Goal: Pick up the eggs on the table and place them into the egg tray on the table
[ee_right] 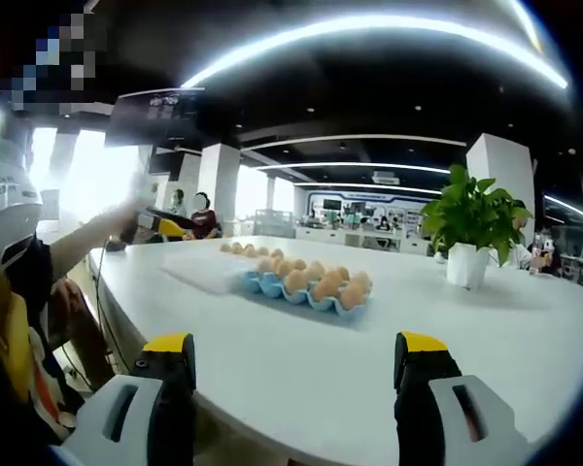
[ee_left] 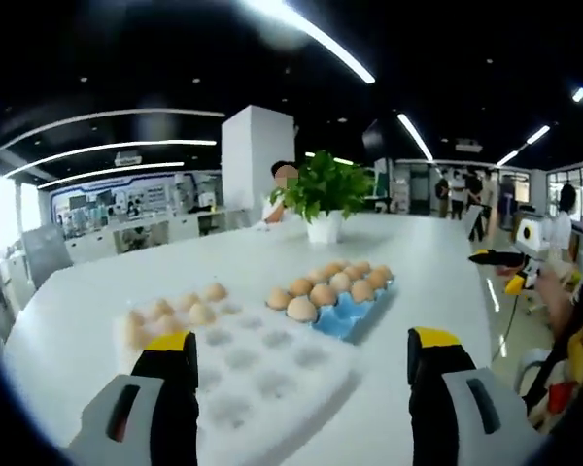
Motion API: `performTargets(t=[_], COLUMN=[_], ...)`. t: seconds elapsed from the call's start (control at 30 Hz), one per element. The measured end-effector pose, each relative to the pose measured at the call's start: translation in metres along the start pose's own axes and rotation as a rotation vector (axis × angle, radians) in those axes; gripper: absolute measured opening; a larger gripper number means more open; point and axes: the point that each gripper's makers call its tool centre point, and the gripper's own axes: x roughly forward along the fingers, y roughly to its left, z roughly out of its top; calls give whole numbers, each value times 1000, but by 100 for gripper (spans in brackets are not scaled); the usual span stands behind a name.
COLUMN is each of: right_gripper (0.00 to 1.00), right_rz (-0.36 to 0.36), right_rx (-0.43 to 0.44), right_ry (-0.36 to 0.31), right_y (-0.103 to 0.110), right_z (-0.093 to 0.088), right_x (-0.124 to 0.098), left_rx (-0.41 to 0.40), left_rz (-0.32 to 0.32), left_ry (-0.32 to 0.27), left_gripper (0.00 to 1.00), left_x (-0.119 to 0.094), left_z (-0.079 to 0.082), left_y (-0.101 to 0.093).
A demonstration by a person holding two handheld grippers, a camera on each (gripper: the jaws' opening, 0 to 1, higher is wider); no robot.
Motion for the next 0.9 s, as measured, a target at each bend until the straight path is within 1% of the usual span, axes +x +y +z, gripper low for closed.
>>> performTargets(t=[0.1, 0.23, 0.3, 0.4, 0.53, 0.6, 0.73, 0.9], right_gripper=[88, 88, 88, 88, 88, 88, 88, 88], right_rz=[4, 4, 3, 2, 5, 9, 11, 11], right_rx=[-3, -3, -3, -3, -1, -3, -5, -8], right_ry=[0, -3, -2, -1, 0, 2, -3, -4], right_y=[1, 1, 0, 0, 1, 2, 3, 3], right_z=[0, 1, 1, 1, 1, 1, 3, 4], right_x=[1, 1, 1, 1, 2, 2, 3, 2], left_rx=[-21, -19, -16, -21, -18, -26, -47, -69], left_rz=[21, 50, 64, 80, 127, 133, 146, 176], left_ry=[-38, -72, -83, -94, -112, -127, -139, -155], left_gripper=[91, 89, 87, 87, 87, 87, 91, 93], left_x=[-8, -18, -24, -32, -43, -48, -57, -68], left_z=[1, 3, 2, 2, 1, 0, -2, -7], left_y=[3, 6, 7, 10, 17, 16, 17, 21])
